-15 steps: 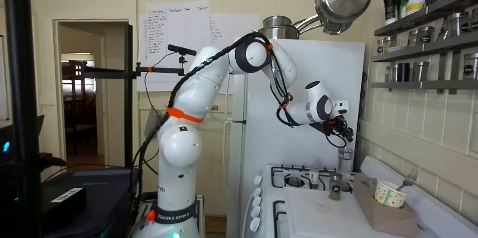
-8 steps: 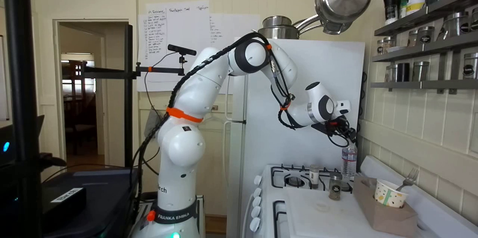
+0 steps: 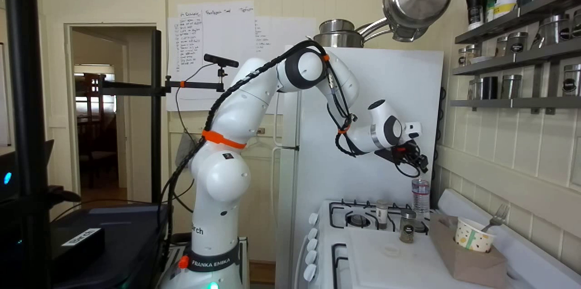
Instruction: Put the empty bottle of water on the plate next to it
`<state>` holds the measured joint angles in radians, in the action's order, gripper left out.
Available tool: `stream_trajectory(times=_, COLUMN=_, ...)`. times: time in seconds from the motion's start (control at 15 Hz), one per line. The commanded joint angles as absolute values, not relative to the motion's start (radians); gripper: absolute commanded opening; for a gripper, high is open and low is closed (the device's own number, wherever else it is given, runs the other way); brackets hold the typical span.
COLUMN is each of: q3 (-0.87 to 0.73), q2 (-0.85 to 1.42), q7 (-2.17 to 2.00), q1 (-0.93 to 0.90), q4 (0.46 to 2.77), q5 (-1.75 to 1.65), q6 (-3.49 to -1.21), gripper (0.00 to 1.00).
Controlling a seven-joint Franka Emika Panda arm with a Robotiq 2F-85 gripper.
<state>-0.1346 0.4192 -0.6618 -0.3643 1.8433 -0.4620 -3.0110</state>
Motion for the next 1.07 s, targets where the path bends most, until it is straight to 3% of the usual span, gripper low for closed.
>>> stream_trajectory(times=0.0, q3=-0.163, q2=0.383, q7=-0.696, q1=-0.408, q4=1.872, q5=-0.481, q6=-2.938, gripper=0.08)
stream_trajectory(times=1.0, q3=-0.119, q2=0.317, q7=-0.691, q1=-0.434, q4=1.904, q5=-0.447, q6=-2.795, gripper=0.08)
